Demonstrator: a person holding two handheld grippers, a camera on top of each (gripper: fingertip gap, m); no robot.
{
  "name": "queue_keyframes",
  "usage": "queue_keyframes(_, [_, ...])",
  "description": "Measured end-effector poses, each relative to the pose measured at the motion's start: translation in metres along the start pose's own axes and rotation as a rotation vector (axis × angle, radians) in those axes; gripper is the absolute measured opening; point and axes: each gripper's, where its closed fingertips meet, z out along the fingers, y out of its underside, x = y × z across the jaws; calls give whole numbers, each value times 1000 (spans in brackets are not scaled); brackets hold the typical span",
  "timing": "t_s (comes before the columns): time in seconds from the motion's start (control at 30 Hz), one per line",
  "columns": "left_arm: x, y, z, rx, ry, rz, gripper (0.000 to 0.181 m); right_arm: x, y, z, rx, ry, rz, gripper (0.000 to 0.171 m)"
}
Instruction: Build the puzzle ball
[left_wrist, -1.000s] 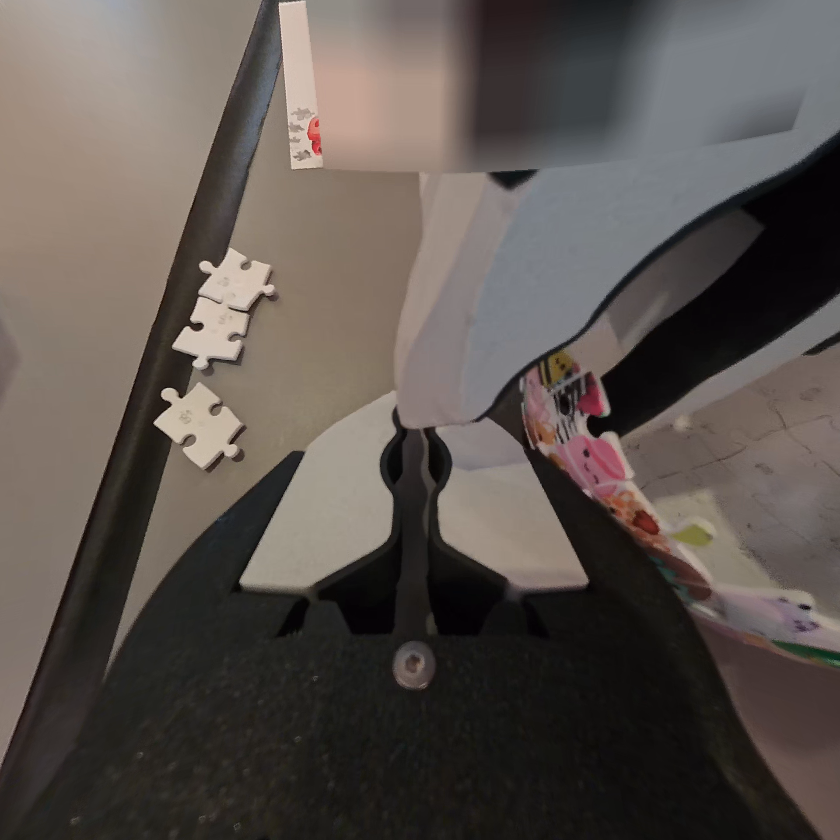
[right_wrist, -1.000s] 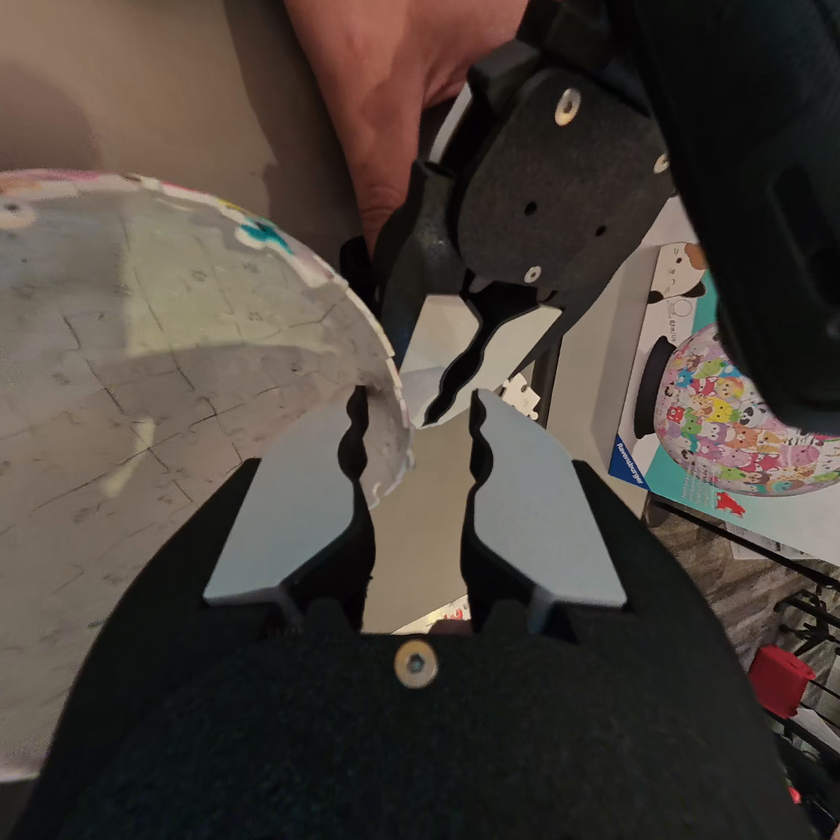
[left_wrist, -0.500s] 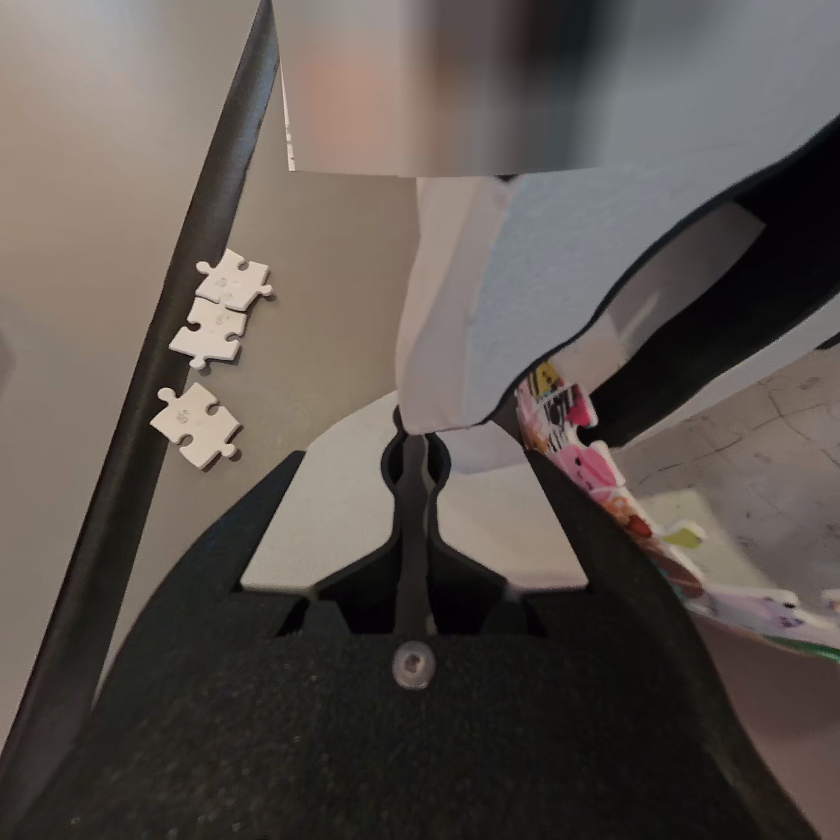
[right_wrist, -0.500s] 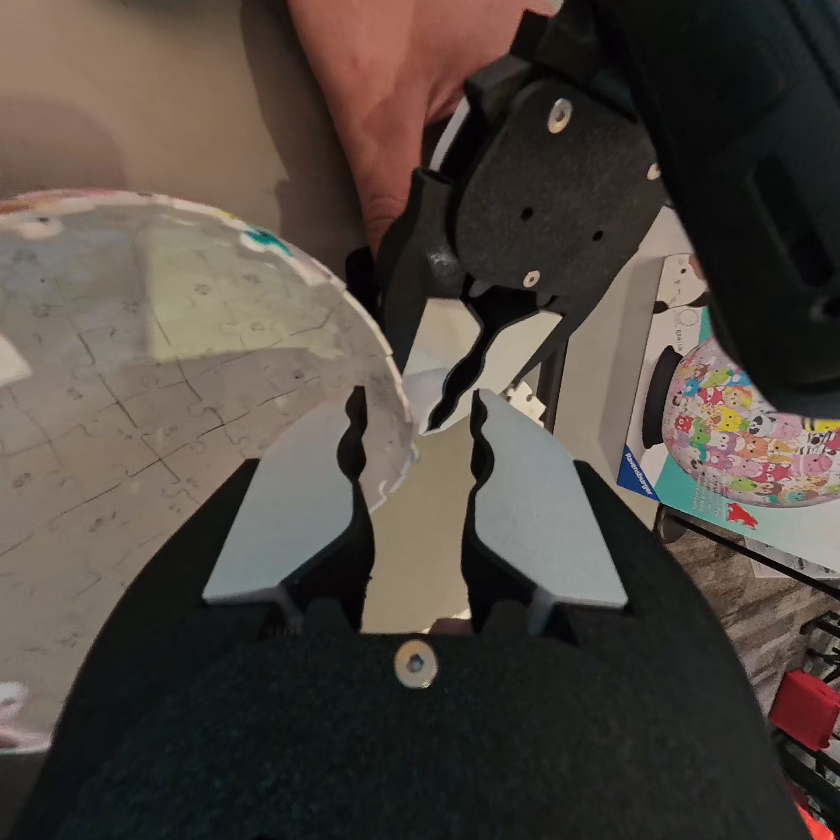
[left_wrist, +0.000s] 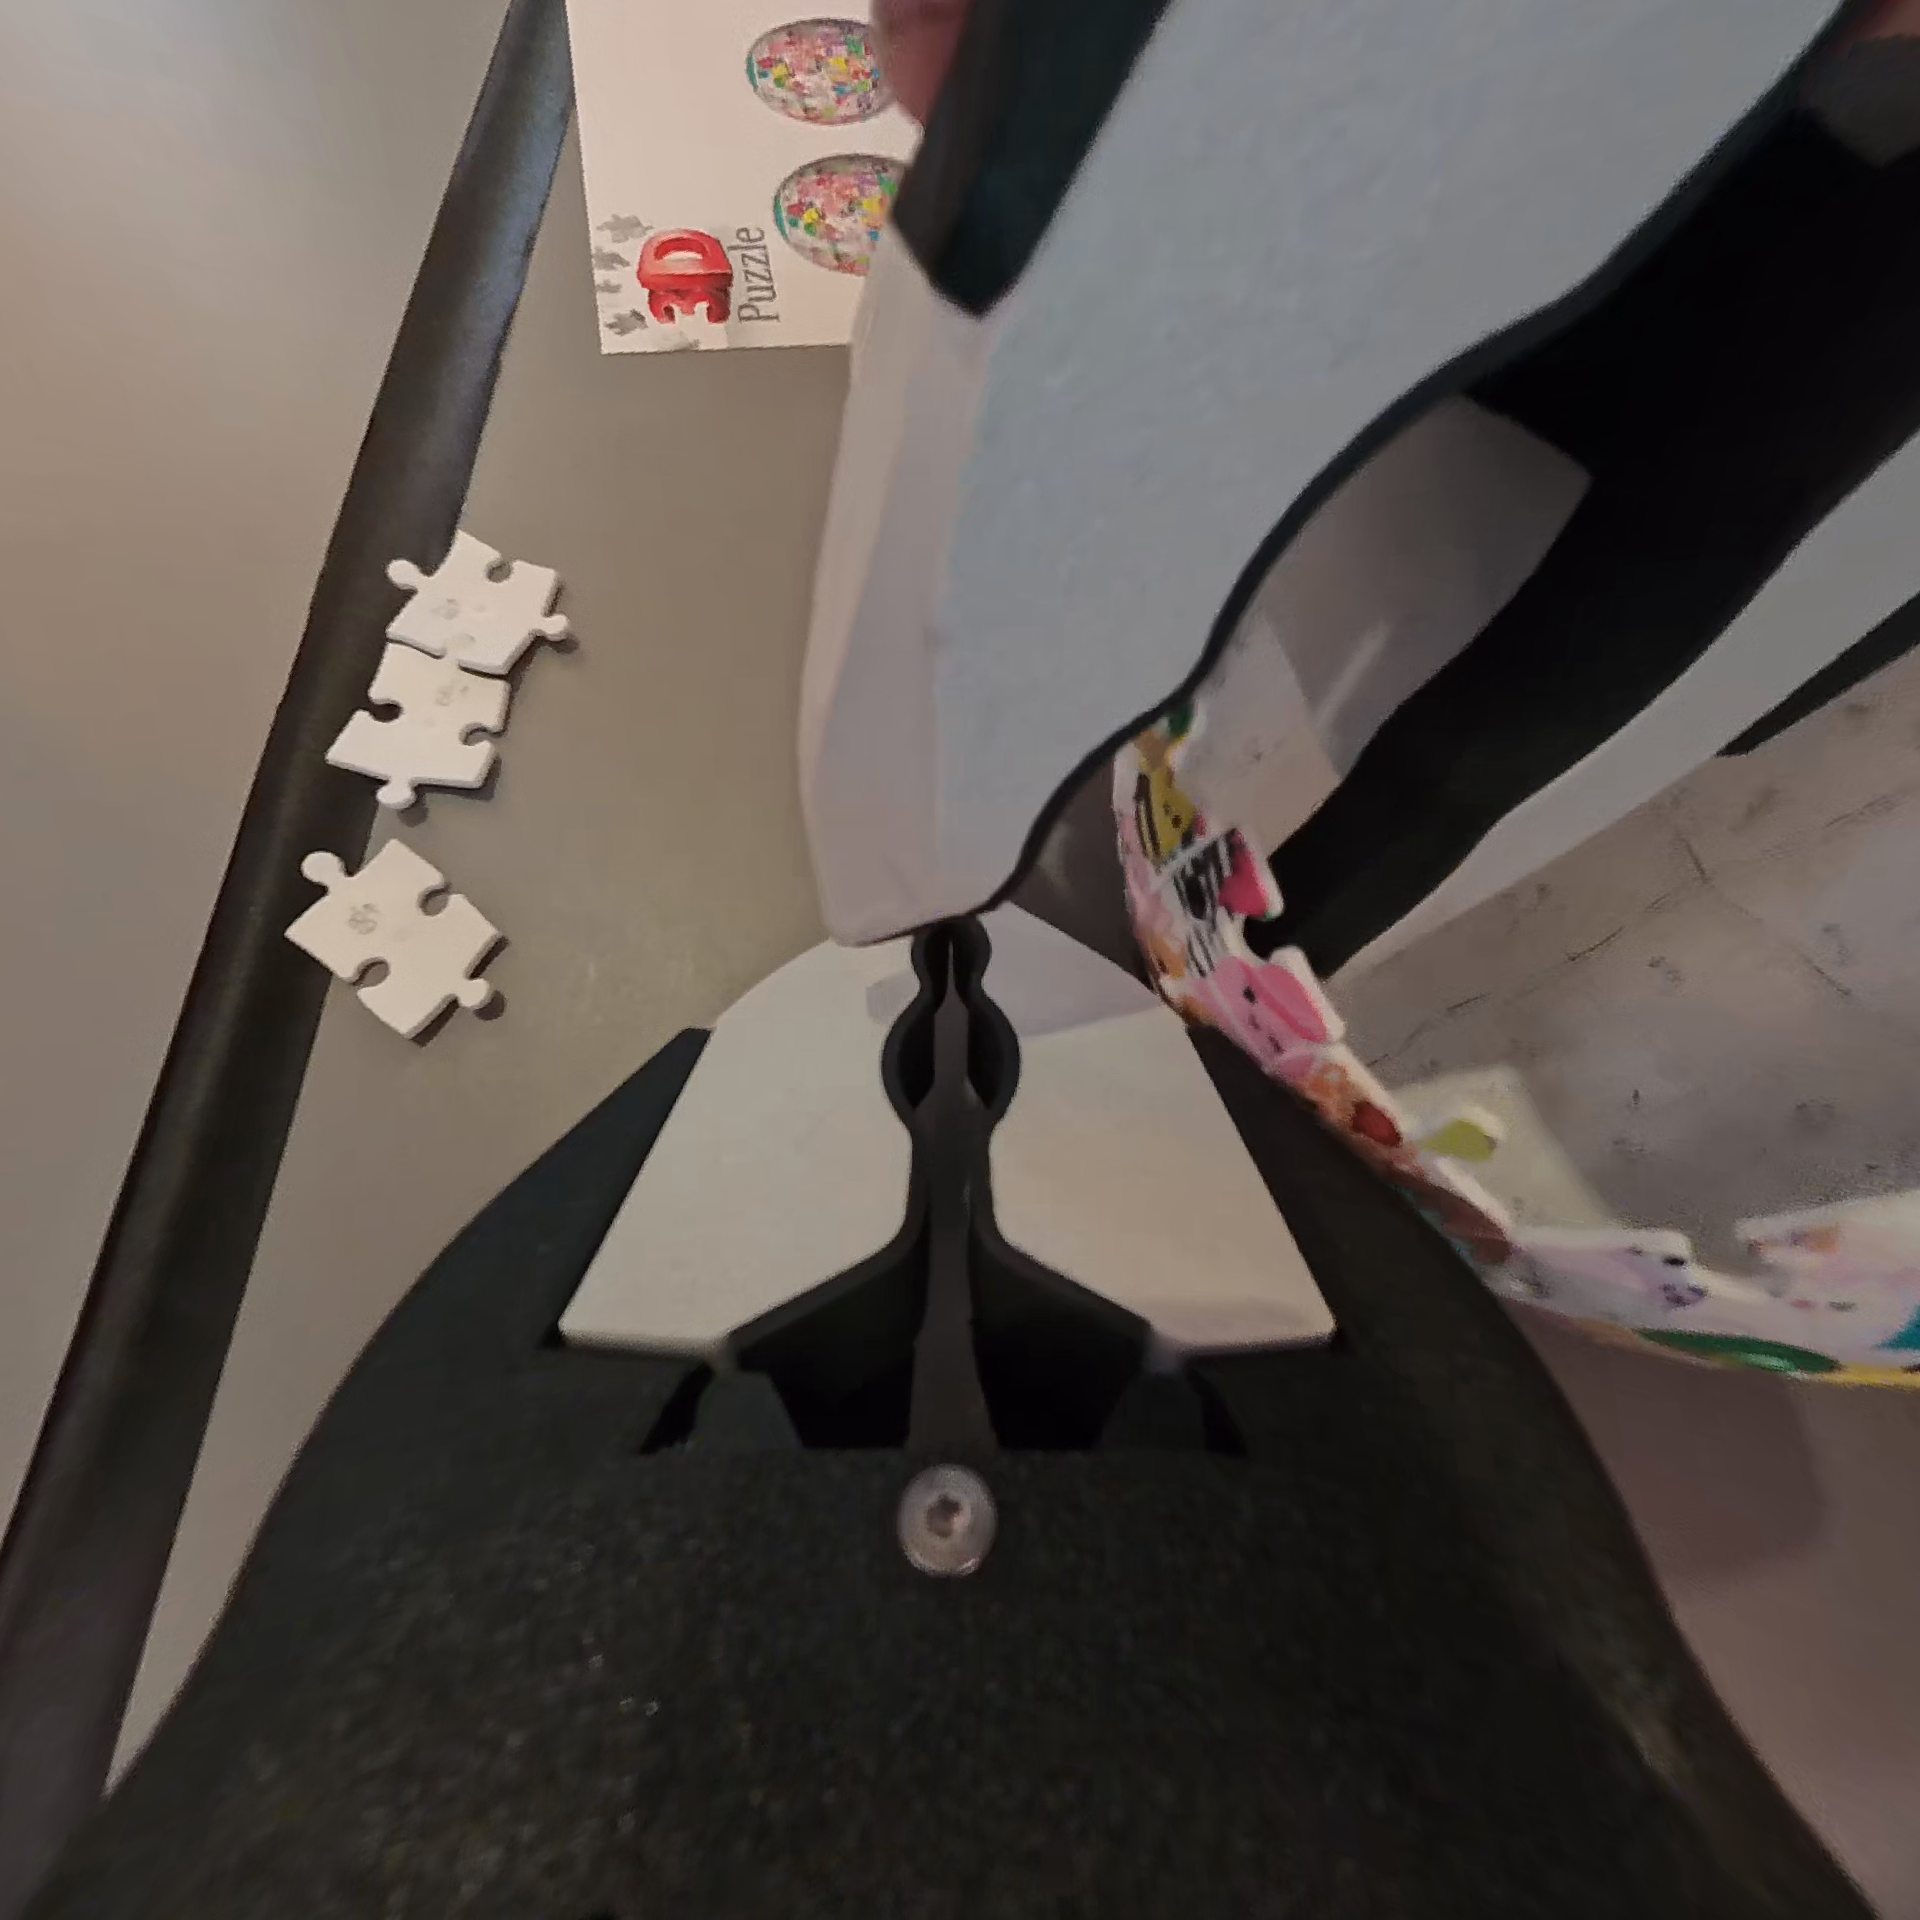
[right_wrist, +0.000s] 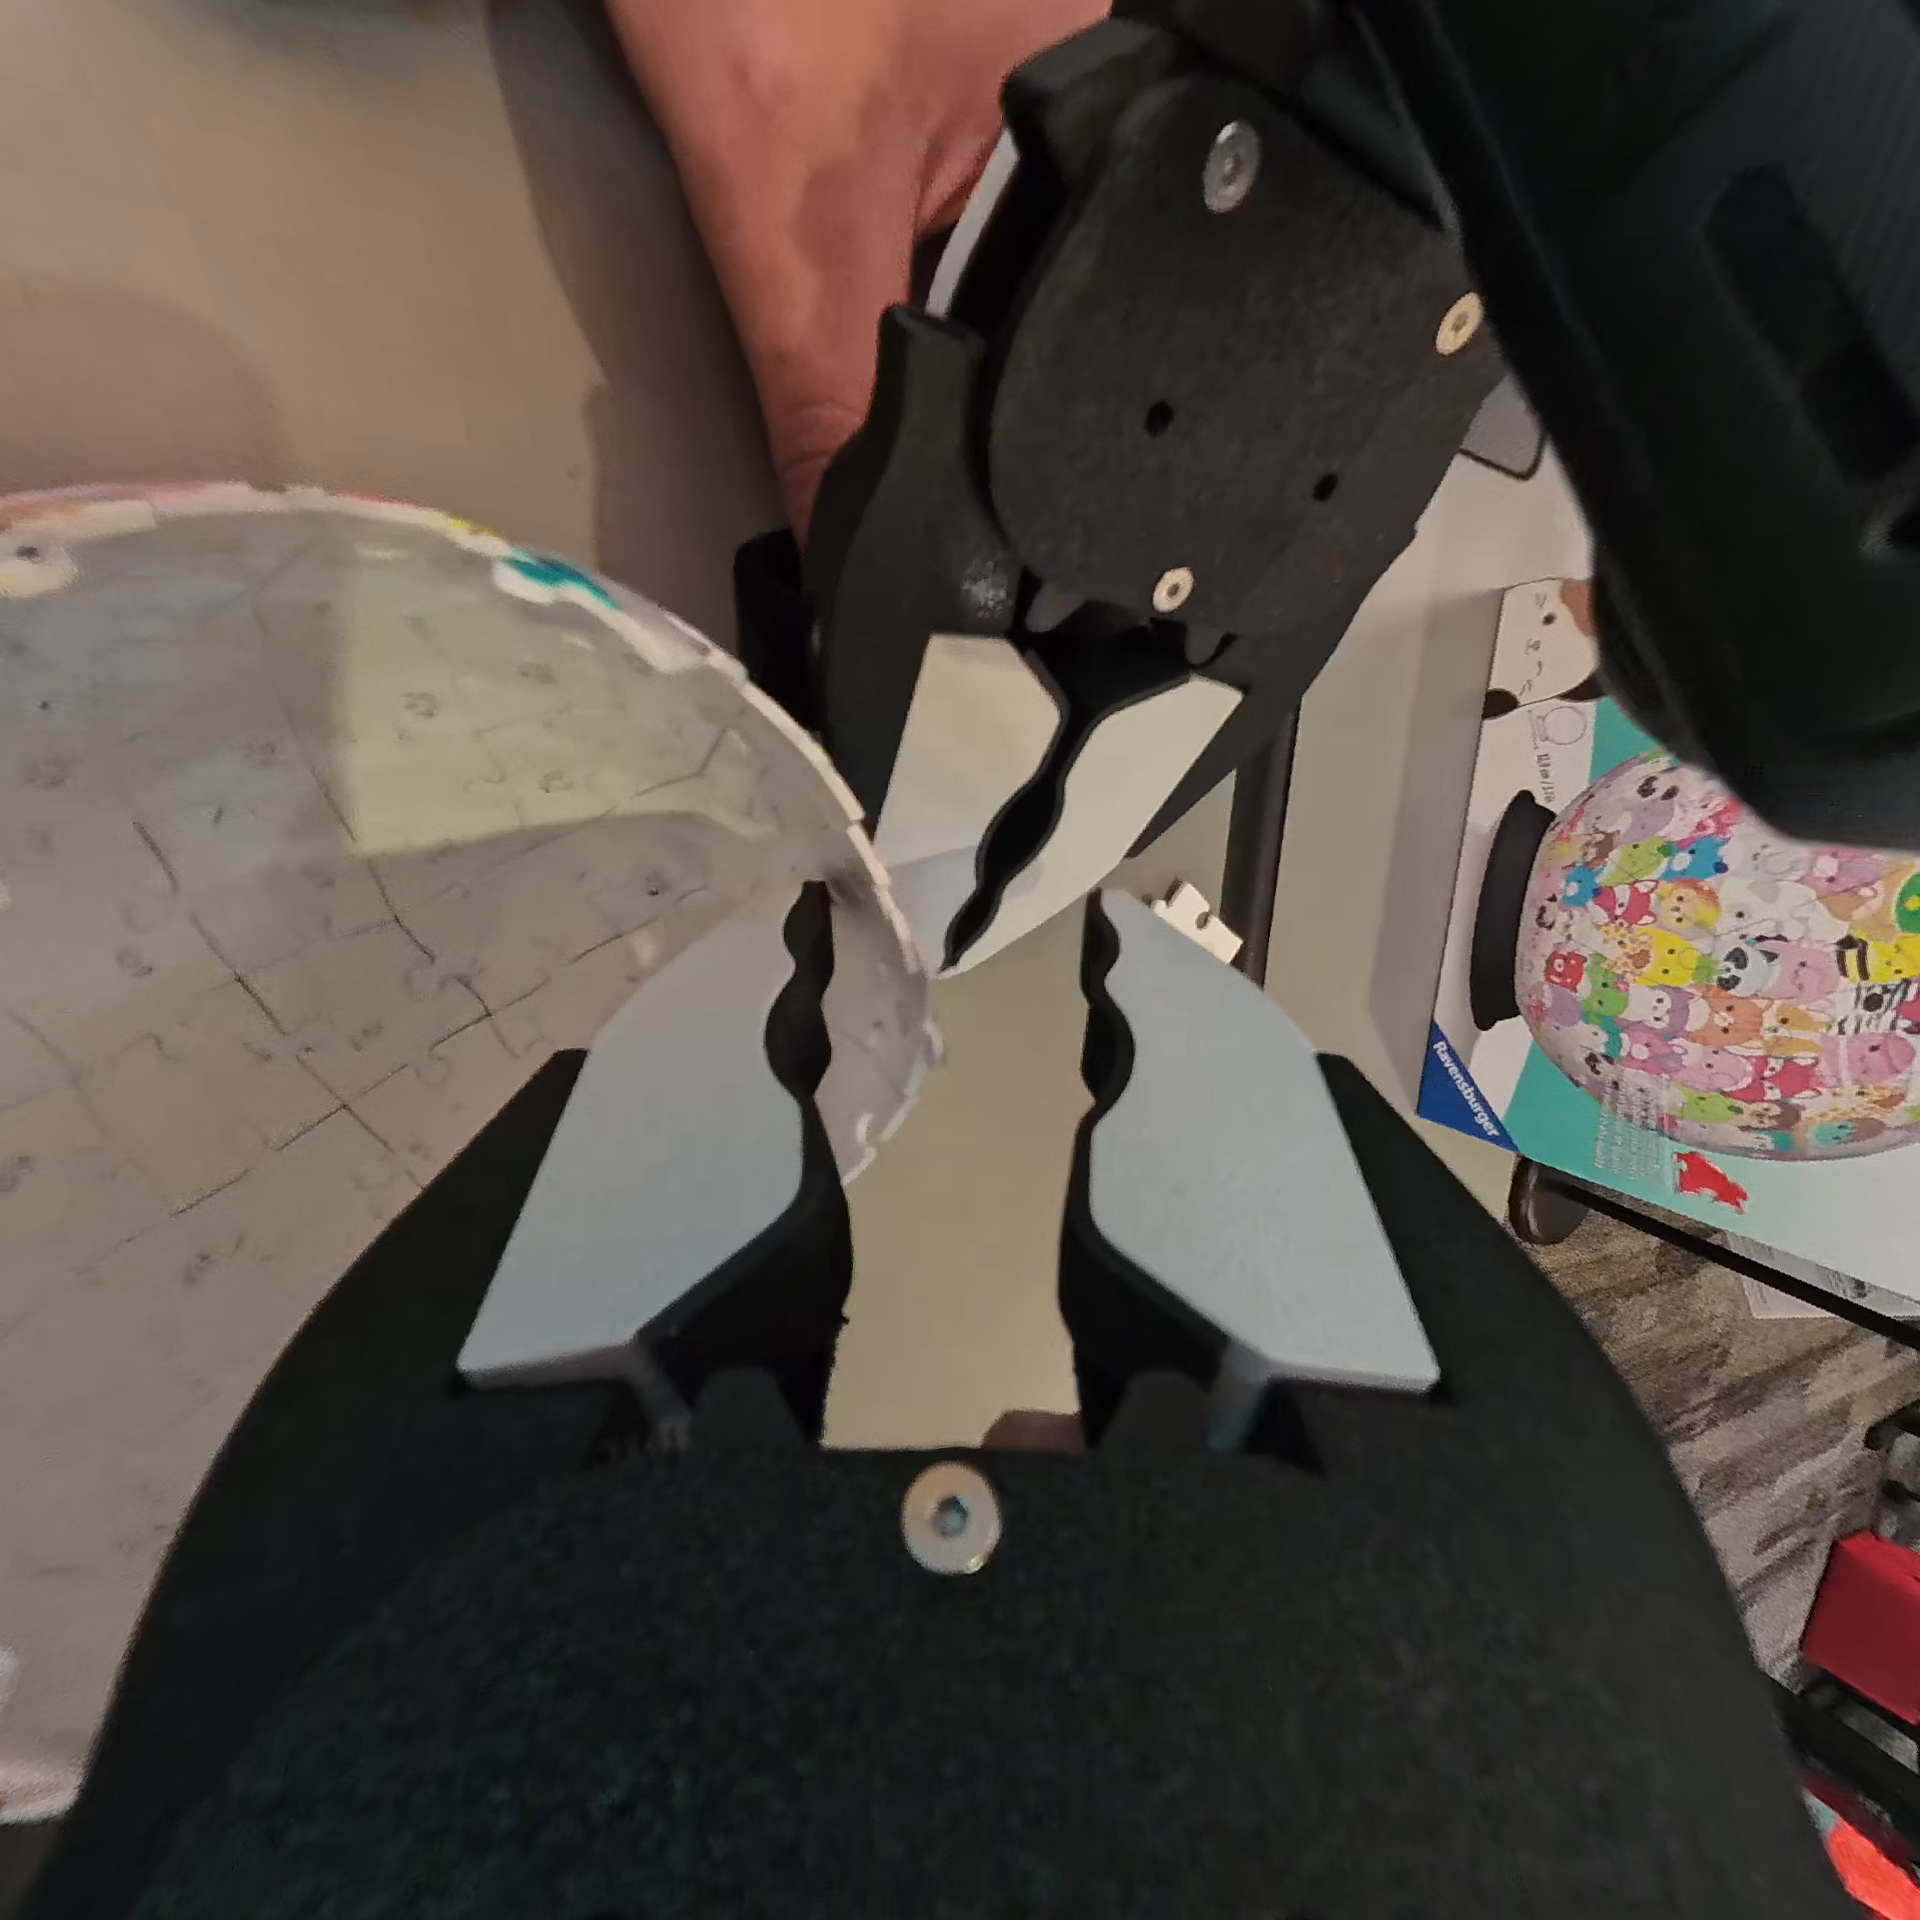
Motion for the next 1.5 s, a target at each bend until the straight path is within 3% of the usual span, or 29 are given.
queue_keyframes(0.4, [4, 0, -15, 65, 5, -44, 0, -5, -9, -5, 48, -58, -21, 45])
queue_keyframes(0.6, [2, 0, -15, 67, 15, -71, 0, -12, -19, -12, 163, -140, -154, 25])
queue_keyframes(0.8, [3, 0, -15, 64, 51, -96, 0, -13, -17, -3, 141, -272, -204, 25])
queue_keyframes(1.03, [5, 3, -13, 43, 49, -77, 0, -4, -16, 2, 130, -186, -215, 29])
queue_keyframes(1.5, [11, 7, -16, 38, 69, -81, 0, -6, -14, 5, 109, -178, -194, 35])
